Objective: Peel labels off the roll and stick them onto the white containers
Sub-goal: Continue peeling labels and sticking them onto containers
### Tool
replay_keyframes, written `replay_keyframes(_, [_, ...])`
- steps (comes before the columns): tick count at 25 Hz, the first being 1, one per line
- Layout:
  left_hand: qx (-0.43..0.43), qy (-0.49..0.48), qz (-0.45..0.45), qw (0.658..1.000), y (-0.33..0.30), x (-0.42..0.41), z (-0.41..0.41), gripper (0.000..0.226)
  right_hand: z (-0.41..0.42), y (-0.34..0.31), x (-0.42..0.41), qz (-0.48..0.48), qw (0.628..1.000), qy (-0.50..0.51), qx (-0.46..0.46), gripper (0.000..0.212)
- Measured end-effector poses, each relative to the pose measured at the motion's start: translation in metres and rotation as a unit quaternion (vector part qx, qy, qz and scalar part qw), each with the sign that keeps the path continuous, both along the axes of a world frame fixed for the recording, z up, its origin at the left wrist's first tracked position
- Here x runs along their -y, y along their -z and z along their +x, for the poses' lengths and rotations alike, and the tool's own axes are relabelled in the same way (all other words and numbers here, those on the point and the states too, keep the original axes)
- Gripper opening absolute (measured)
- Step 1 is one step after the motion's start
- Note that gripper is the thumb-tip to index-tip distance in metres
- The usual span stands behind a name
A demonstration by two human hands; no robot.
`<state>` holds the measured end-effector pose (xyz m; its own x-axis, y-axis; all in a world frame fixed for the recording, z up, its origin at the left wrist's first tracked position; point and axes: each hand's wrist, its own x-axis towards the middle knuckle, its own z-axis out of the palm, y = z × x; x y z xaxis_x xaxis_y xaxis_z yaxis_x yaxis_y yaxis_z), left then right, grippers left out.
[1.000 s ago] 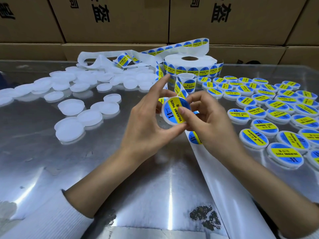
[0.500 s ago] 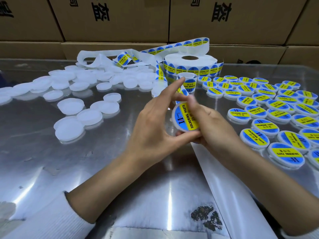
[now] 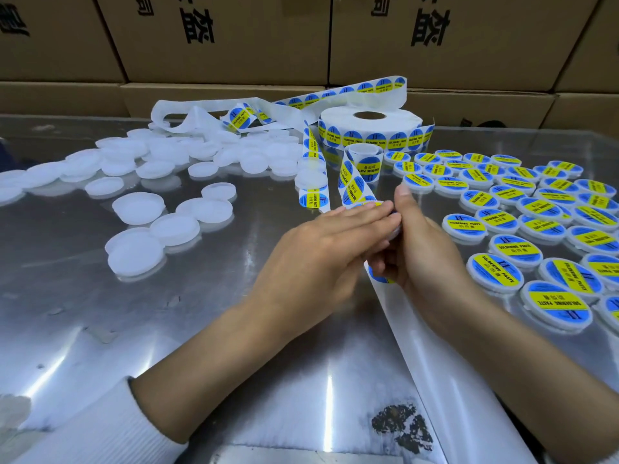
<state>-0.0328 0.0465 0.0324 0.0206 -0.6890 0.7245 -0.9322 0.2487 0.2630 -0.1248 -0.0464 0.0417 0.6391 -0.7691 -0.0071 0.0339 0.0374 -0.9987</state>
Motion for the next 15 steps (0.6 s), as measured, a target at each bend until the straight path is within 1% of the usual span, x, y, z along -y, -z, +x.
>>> replay_keyframes(3, [0.005, -0.005, -0.043, 0.999, 0.001, -0.002, 0.004, 0.041, 0.002, 0.0, 0.002, 0.006, 1.0, -0.003, -0.009, 0.058])
replay_keyframes(6, [0.016, -0.026, -0.096, 0.995, 0.001, -0.005, 0.004, 0.03, 0.001, -0.002, 0.001, 0.011, 1.0, -0.017, 0.009, 0.057])
replay_keyframes(8, [0.032, -0.062, -0.134, 0.989, -0.003, -0.008, 0.005, 0.014, 0.001, -0.005, 0.0, -0.003, 1.0, -0.017, 0.023, 0.058])
replay_keyframes(9, [0.028, -0.088, -0.146, 0.985, -0.006, -0.009, 0.008, 0.011, 0.0, -0.006, -0.001, -0.017, 0.999, -0.015, 0.025, 0.057])
replay_keyframes(10, [0.013, -0.117, -0.147, 0.982, -0.009, -0.01, 0.013, 0.017, -0.001, -0.007, -0.001, -0.034, 0.999, -0.015, 0.022, 0.056])
replay_keyframes(11, [-0.009, -0.147, -0.125, 0.981, -0.011, -0.01, 0.02, 0.024, -0.002, -0.008, 0.001, -0.046, 0.999, -0.015, 0.02, 0.053])
replay_keyframes(13, [-0.048, -0.236, -0.027, 0.97, -0.011, -0.012, 0.037, 0.036, -0.005, -0.011, 0.007, -0.047, 0.999, -0.005, 0.011, 0.046])
replay_keyframes(14, [-0.05, -0.298, 0.042, 0.952, -0.007, -0.012, 0.048, 0.043, -0.006, -0.011, 0.012, -0.045, 0.999, 0.008, -0.003, 0.043])
replay_keyframes(15, [-0.037, -0.354, 0.121, 0.927, -0.001, -0.014, 0.06, 0.052, -0.007, -0.012, 0.017, -0.048, 0.998, 0.027, -0.019, 0.04])
